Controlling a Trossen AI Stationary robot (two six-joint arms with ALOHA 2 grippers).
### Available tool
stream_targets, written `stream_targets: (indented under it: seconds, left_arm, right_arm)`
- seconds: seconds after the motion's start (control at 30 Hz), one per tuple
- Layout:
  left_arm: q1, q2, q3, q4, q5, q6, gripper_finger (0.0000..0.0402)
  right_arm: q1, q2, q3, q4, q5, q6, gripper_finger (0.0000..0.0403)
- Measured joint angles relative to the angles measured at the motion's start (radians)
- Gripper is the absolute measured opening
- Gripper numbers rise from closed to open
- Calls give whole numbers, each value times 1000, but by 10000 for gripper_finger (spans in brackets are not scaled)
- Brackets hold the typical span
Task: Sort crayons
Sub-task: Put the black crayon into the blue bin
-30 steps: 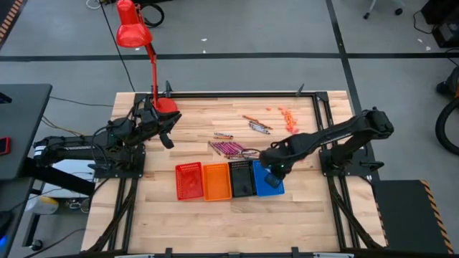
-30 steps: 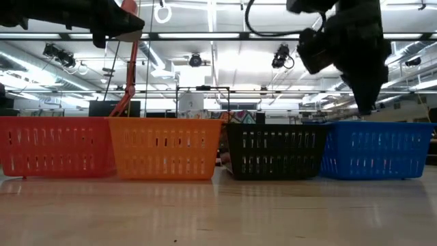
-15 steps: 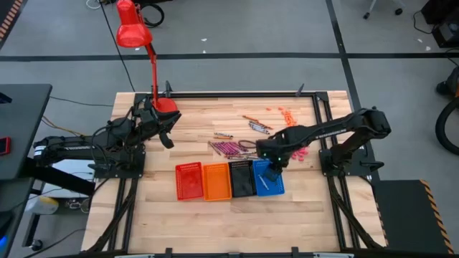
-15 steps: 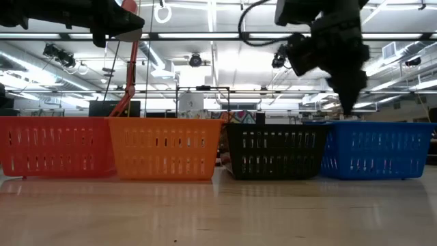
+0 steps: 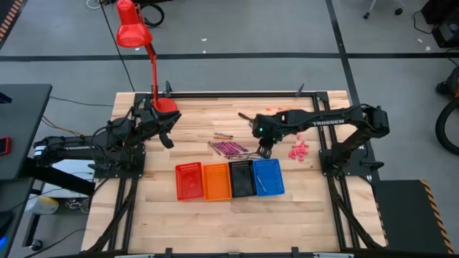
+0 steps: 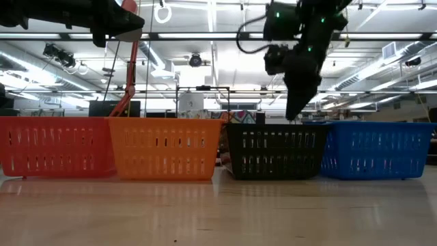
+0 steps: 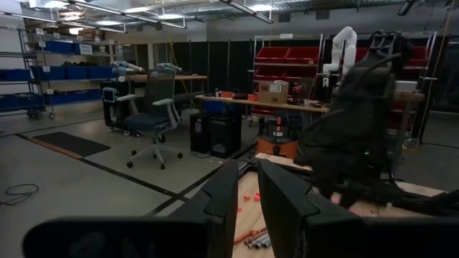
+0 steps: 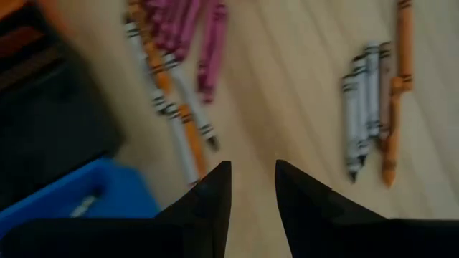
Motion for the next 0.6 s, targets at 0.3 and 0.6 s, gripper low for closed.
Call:
stream_targets:
  seconds: [0.3, 0.6]
  left_arm:
    - [0, 0, 0, 0, 0, 14, 68]
    - [0, 0, 0, 1, 0, 18, 68]
  right_arm:
    - [-123, 0, -153, 227, -4, -204, 113]
    - [-205, 0, -294, 490, -36, -270, 113]
